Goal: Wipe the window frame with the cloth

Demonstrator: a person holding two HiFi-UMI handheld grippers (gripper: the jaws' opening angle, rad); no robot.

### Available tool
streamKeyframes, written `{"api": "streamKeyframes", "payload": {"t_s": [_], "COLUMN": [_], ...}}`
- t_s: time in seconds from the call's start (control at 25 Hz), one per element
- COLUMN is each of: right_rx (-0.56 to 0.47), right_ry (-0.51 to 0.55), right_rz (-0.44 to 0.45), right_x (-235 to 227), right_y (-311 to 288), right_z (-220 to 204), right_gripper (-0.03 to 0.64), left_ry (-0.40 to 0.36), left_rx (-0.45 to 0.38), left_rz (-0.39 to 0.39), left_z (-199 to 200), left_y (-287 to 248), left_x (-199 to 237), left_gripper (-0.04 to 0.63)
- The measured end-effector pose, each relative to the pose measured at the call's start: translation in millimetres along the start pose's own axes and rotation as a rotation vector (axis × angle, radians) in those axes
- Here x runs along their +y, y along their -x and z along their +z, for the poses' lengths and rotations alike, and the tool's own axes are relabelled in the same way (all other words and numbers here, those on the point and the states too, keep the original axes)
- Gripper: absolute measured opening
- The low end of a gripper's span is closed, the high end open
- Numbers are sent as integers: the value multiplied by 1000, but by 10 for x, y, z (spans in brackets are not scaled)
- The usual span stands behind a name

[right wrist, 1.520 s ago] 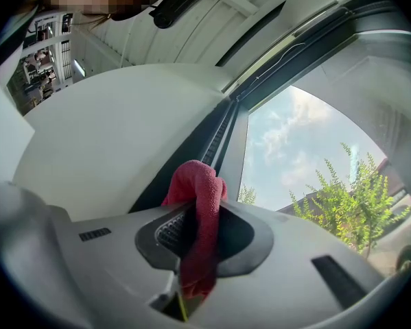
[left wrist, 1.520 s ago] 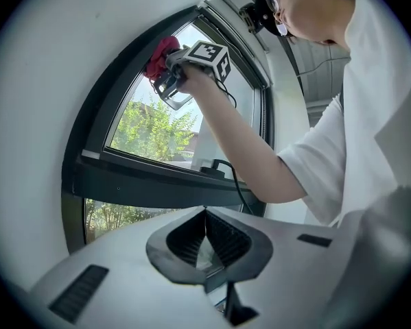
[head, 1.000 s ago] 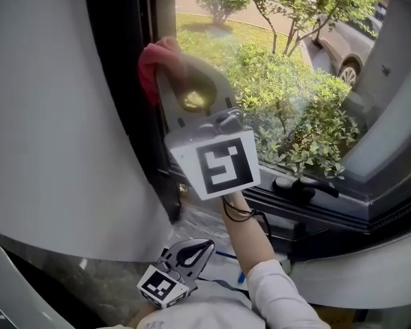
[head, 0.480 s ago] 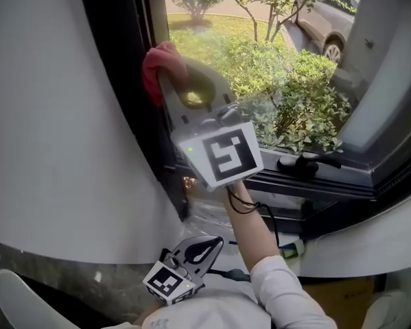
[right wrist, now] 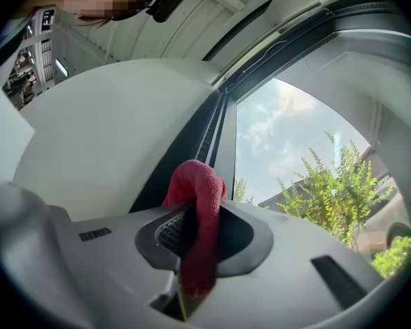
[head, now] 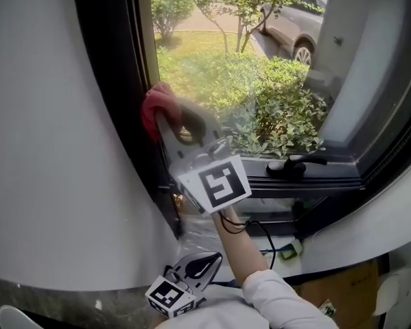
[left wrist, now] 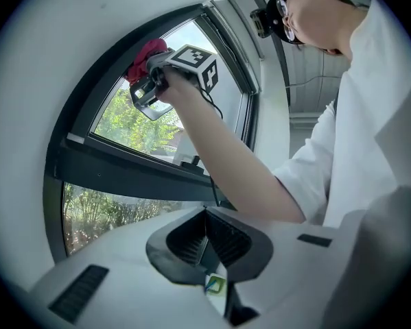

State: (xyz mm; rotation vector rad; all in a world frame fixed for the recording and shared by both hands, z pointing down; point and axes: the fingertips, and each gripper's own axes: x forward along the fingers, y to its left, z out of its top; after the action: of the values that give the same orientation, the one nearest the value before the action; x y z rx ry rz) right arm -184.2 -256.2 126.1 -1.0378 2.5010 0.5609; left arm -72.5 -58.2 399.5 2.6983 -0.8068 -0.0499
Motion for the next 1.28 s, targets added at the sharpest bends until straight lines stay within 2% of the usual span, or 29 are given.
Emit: {"api": "streamKeyframes", "payload": {"t_s": [0.4, 0.76, 0.88, 1.04, 1.28], "right_rx": [41, -1, 34, -3, 47], "right_ry": [-9, -29, -20, -32, -35], "right_rz": [-12, -5, 5, 8, 9], "right_x": [-3, 6, 20, 29, 40], "right_y": [25, 47, 77, 76, 117], "right_z": [-60, -60, -139, -116, -215], "right_gripper": [69, 69, 69, 69, 69], "left_ry": [5, -2, -1, 2, -4], "left_rx": [-17, -12, -11, -10, -17], "left_rz": [-34, 18, 23, 25, 23], "left_z": [29, 38, 39, 30, 27], "left_y": [-56, -44, -46, -54, -51], "left_x": [23, 113, 114, 116, 111], "left_gripper": [10, 9, 11, 10, 9]}}
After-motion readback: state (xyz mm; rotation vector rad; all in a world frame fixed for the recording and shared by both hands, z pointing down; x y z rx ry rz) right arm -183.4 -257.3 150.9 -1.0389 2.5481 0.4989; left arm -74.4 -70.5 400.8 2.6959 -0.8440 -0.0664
